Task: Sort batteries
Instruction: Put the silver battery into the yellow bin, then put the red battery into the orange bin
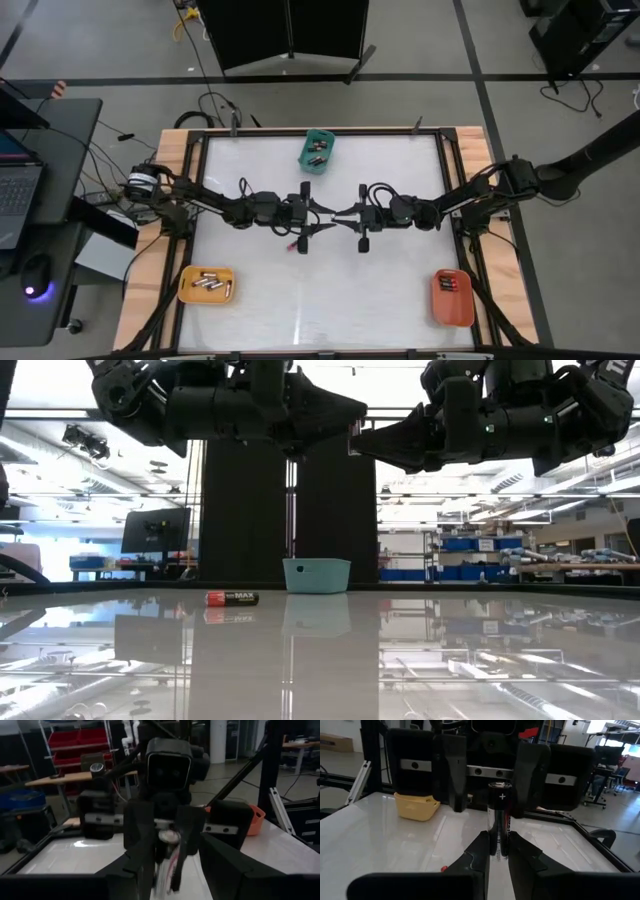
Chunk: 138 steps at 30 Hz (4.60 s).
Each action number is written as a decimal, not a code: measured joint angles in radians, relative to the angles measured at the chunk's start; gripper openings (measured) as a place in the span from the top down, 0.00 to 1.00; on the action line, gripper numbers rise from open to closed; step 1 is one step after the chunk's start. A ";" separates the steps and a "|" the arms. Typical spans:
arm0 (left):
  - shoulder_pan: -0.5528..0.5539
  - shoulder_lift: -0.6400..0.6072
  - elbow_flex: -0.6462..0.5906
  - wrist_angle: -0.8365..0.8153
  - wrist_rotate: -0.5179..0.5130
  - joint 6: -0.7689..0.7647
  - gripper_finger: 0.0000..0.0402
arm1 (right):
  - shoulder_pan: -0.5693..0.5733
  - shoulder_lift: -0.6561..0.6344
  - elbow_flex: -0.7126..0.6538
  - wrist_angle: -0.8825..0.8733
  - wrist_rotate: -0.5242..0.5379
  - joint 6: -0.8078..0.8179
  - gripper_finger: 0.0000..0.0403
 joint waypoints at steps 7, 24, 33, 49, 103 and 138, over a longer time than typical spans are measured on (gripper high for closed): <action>0.000 0.018 0.019 -0.002 0.008 0.016 0.62 | 0.001 0.000 0.000 -0.005 -0.001 0.000 0.86; 0.000 0.017 0.019 0.011 0.004 0.044 0.86 | 0.004 0.000 0.000 -0.004 -0.002 0.004 0.86; -0.001 0.012 0.019 0.007 0.006 0.055 0.86 | 0.018 0.000 0.000 0.002 0.008 0.011 0.76; -0.063 -0.247 0.017 -0.304 -0.026 0.198 0.86 | 0.034 0.000 0.000 -0.030 0.121 -0.018 0.54; -0.801 -0.360 0.014 -1.842 -0.032 -1.065 0.86 | -0.145 0.000 0.000 -0.201 0.079 0.008 0.97; -0.759 -0.361 0.275 -2.151 -0.056 -1.180 0.68 | -0.161 0.000 0.000 -0.202 0.080 0.019 0.97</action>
